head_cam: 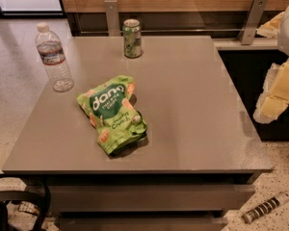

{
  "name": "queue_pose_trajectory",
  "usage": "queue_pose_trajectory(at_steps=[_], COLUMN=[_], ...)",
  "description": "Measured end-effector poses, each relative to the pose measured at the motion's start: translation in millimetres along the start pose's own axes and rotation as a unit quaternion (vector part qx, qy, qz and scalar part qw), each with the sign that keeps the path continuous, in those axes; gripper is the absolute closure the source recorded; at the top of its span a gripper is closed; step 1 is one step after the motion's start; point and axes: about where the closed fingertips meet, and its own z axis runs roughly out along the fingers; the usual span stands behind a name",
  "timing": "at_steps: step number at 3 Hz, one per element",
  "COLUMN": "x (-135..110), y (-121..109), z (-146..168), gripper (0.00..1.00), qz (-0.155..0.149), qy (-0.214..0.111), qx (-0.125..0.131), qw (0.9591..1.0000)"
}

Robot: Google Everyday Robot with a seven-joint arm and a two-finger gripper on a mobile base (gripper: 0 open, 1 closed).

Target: Knock green can over

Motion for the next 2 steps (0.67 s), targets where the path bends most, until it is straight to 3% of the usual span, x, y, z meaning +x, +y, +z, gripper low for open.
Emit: queue_pose_trajectory(at_steps=[1,2], x=[6.3,2.9], y=[-32.2,-59.9], z=[2.6,10.1], gripper=[0.0,0.0], qz=[0.061,0.117], qy=[-0.06,-0.139], qx=[0.052,0.091], qw=[0.995,0.9792])
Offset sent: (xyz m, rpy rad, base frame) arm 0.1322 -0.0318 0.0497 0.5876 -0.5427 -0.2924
